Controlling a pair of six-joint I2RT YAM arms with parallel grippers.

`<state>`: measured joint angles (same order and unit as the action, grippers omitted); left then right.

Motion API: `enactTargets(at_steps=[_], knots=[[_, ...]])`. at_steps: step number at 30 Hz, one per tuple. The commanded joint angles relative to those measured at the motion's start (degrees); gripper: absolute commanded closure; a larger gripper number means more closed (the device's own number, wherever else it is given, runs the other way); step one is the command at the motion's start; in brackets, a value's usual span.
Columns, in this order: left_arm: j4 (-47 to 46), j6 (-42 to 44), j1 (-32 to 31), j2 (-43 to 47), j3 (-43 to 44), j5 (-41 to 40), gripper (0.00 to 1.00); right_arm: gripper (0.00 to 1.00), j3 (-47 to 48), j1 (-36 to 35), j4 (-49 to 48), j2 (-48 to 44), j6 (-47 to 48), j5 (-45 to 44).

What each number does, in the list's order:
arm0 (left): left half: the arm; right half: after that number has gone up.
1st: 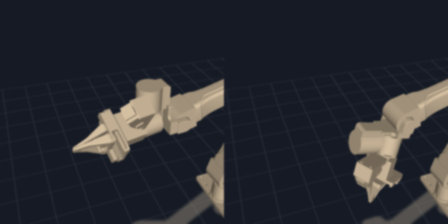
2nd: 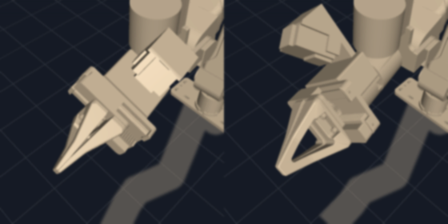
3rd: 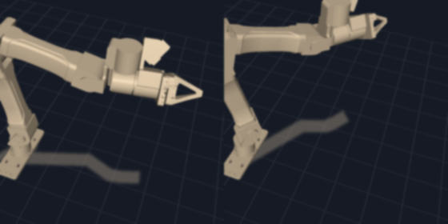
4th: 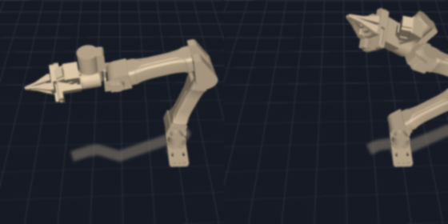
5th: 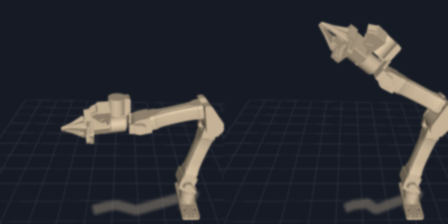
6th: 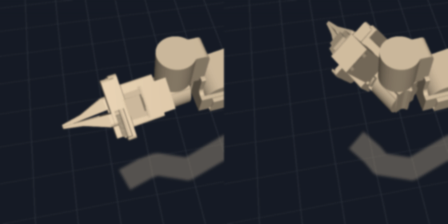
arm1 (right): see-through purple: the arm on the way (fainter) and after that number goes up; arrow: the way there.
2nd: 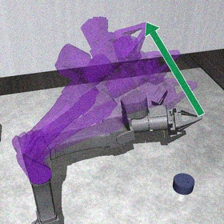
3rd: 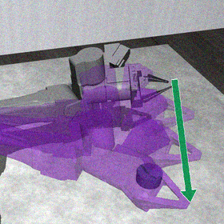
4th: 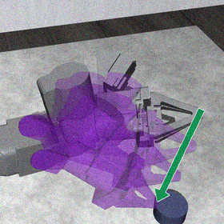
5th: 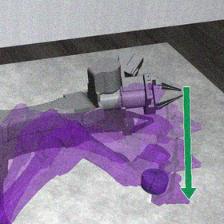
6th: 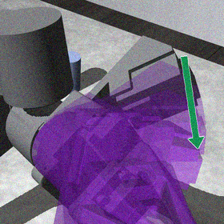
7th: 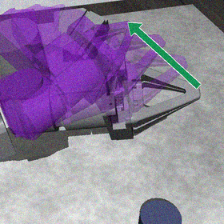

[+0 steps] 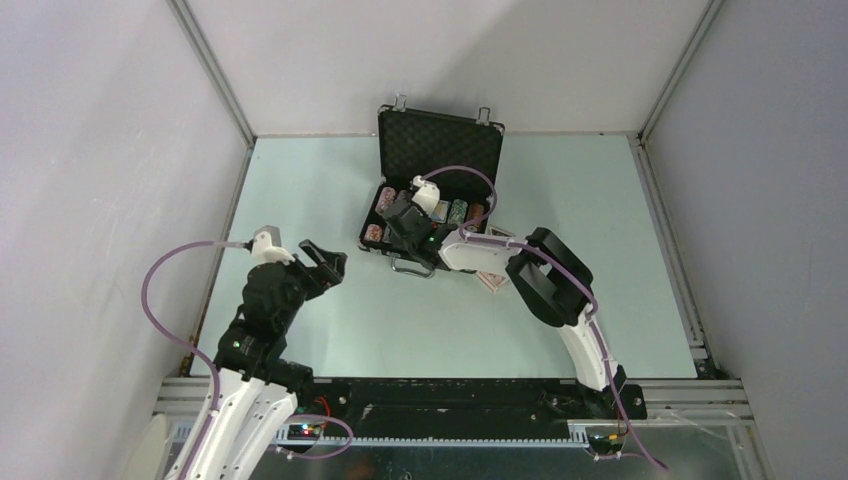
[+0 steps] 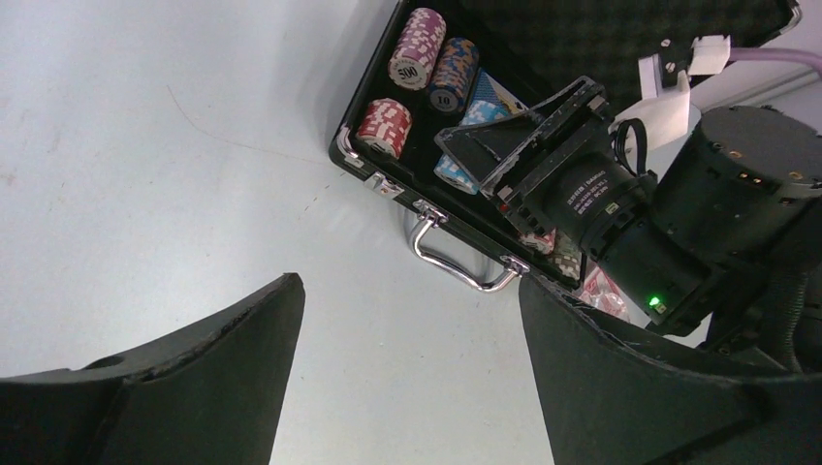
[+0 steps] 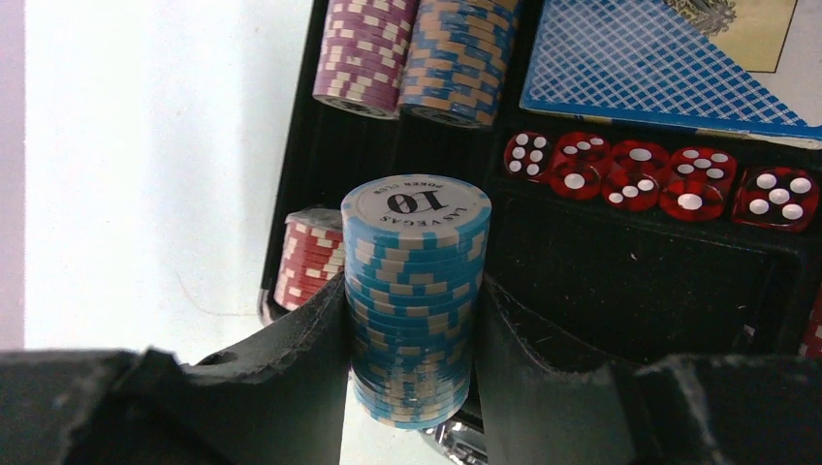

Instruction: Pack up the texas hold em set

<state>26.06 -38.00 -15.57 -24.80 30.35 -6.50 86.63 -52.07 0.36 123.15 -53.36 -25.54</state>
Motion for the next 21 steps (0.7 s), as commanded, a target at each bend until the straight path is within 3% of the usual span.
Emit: enactTargets(at_steps=[1, 5, 8, 10, 16, 21], knots=[[0.5, -2.87, 0.32, 0.66, 0.16, -3.53, 0.13, 0.7, 4.33, 0.51, -4.07, 0.8, -2.11, -2.56], [1.85, -4.31, 0.37, 1.36, 0.41, -4.76, 0.17, 0.54, 4.9, 0.85, -3.72, 2.06, -2.93, -1.46], [2.01, -4.64, 0.37, 1.89, 0.41, -4.65, 0.19, 0.17, 3.99, 0.76, -4.18, 1.73, -4.01, -1.72], [1.99, -4.83, 0.36, 2.33, 0.41, -4.34, 0.19, 0.1, 4.02, 0.7, -4.5, 1.57, -3.51, -1.3], [1.08, -4.38, 0.37, 2.63, 0.28, -4.05, 0.25, 0.11, -0.12, 1.03, -5.98, -3.29, -2.24, -3.69], [0.21, -2.09, 0.37, 2.18, 0.56, -2.19, 0.25, 0.14, -7.9, 2.32, -7.03, -11.89, 4.48, -4.72]])
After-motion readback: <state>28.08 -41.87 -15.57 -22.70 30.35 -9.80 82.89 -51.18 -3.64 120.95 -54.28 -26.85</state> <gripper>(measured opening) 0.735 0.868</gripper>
